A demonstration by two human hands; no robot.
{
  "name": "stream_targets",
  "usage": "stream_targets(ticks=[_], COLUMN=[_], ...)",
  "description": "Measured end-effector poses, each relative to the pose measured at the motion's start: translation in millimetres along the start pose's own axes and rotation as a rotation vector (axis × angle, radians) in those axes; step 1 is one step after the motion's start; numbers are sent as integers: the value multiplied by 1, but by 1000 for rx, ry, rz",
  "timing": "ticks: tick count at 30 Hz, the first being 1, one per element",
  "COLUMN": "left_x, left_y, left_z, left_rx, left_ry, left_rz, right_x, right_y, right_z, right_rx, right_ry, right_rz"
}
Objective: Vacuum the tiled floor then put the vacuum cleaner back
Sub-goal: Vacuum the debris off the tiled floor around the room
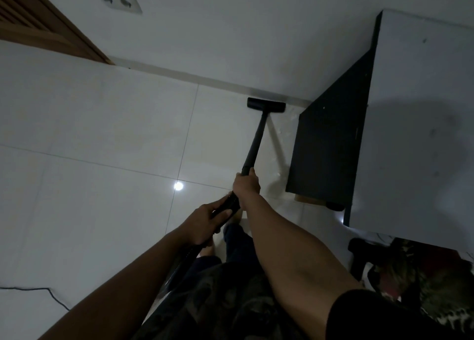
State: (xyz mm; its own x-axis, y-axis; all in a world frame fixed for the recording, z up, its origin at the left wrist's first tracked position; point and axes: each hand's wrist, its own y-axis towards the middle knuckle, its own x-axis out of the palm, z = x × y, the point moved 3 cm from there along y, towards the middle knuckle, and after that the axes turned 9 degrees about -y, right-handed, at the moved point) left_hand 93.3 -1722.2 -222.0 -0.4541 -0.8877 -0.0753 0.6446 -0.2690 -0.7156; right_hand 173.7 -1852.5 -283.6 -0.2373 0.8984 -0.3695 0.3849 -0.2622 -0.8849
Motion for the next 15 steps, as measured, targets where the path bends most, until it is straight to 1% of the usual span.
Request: stream_targets(ticks=[5, 8, 15], left_x=[3, 5, 0], left_y=[1, -2, -7], left_z=[9, 8, 7], left_rx=[13, 1, 10], left_ry=[-5, 5, 1], left_rz=[-23, -26, -19], right_x=[-6, -5, -4], right_y=[4, 3, -1], right_z=[0, 7, 7], right_rx=[-7, -17, 15], right_ry=[-14, -17, 113], right_rz=[46, 29, 25])
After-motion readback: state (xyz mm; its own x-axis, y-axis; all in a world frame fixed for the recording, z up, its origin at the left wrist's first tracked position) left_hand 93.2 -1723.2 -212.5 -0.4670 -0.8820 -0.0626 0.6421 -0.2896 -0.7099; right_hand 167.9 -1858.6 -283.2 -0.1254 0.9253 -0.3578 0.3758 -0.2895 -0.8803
